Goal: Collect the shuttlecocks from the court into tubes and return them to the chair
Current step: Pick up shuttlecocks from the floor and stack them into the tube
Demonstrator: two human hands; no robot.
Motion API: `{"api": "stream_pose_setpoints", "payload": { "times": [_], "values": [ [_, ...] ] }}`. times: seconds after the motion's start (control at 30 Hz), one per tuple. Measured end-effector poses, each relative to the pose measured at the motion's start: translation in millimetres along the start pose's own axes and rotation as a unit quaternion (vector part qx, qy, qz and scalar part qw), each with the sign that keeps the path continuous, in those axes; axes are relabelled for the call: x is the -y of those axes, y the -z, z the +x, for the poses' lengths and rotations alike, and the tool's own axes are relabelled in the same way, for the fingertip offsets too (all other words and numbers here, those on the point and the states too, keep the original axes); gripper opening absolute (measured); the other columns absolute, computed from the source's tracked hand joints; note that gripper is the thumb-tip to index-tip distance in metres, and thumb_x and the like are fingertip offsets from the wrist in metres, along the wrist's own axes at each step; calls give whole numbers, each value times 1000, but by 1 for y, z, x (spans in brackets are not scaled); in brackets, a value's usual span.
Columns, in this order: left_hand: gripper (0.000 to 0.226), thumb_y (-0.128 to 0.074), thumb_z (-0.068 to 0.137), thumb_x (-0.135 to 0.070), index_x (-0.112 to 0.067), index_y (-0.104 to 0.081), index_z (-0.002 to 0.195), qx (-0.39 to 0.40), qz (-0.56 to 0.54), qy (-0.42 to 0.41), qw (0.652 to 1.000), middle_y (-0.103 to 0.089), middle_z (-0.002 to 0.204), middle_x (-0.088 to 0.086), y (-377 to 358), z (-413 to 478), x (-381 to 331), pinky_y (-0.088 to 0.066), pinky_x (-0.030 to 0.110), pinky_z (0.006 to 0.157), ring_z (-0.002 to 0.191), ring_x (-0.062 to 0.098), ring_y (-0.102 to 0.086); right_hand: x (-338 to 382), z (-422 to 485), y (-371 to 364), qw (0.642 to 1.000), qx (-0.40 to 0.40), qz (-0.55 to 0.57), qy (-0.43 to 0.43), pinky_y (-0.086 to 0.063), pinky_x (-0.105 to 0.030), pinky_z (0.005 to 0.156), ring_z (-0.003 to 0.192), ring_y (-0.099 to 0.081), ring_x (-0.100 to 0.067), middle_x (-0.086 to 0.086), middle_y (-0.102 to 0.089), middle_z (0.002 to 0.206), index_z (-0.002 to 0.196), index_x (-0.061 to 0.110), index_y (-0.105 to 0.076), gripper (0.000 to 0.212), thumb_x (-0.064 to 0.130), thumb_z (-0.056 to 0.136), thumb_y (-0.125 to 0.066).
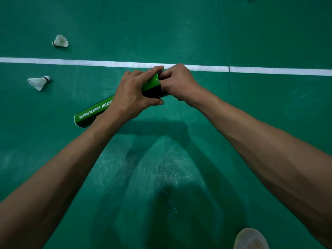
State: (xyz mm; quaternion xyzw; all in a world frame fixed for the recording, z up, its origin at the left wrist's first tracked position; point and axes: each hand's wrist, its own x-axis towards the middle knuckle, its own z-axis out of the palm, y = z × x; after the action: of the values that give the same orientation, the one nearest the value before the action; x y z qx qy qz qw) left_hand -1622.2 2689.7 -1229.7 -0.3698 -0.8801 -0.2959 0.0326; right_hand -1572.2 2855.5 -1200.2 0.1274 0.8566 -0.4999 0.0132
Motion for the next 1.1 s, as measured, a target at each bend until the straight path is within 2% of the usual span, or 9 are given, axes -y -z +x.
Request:
{"api": "stream_pose_setpoints", "payload": {
  "times": [0.1,0.23,0.4,0.57,0.67,0.73,0.87,1.0,1.1],
  "values": [
    [95,-83,61,-57,-41,-51,148,-6,-23,9,1000,-69,117,1,2,2,-3,-44,38,92,103,26,-57,7,3,13,1000,14,3,-10,-28,-21,41,51,-45,-21,-9,-57,55,75,11,-79,15,14,70,-65],
    [95,-86,61,-54,-41,-51,148,-5,-35,4,999,-70,122,-3,4,7,-6,-46,39,96,107,23,-60,10,-1,17,999,-9,27,-19,-25,-20,40,46,-33,-17,-2,-50,49,67,7,-74,10,10,71,-65],
    [94,-87,62,-51,-39,-52,148,-16,-16,-2,1000,-67,114,0,7,6,-7,-40,33,90,101,22,-55,4,-7,15,974,-39,191,-113,-23,-20,43,41,-29,-14,1,-46,46,80,8,-66,9,14,78,-73],
    [93,-87,61,-54,-41,-53,146,-17,-11,4,1000,-67,107,0,5,-4,-8,-42,36,85,96,26,-55,16,-11,9,986,6,93,-141,-30,-20,44,37,-30,-14,-2,-46,46,65,12,-54,18,9,82,-59],
    [91,-92,62,-45,-37,-55,145,-23,-29,6,999,-71,115,0,8,-8,-13,-47,39,91,100,25,-59,26,-11,13,990,36,50,-128,-29,-21,46,41,-29,-15,-1,-44,42,60,13,-52,22,6,81,-52],
    [90,-94,62,-40,-35,-57,144,-31,-45,7,998,-72,118,0,12,-6,-16,-47,34,92,103,23,-61,28,-11,14,986,11,82,-141,-30,-21,45,42,-29,-14,0,-43,43,64,14,-53,19,14,83,-57],
    [92,-92,65,-45,-39,-53,147,-23,18,-14,999,-67,122,4,16,1,-13,-38,33,91,108,29,-55,24,-11,7,959,-17,191,-210,-35,-20,44,38,-28,-10,3,-41,47,78,17,-56,19,30,87,-67],
    [94,-90,65,-50,-42,-50,149,-7,32,-16,999,-66,121,3,13,1,-5,-37,32,90,109,30,-54,24,-14,2,926,7,261,-272,-29,-15,42,35,-22,-7,6,-36,45,68,23,-52,27,33,87,-69],
    [94,-93,64,-43,-38,-53,148,-10,28,-14,999,-67,119,5,14,-2,-5,-35,31,89,107,30,-53,23,-15,3,925,49,262,-271,-28,-17,42,36,-20,-7,7,-34,46,67,24,-51,28,31,88,-68]
  ]
}}
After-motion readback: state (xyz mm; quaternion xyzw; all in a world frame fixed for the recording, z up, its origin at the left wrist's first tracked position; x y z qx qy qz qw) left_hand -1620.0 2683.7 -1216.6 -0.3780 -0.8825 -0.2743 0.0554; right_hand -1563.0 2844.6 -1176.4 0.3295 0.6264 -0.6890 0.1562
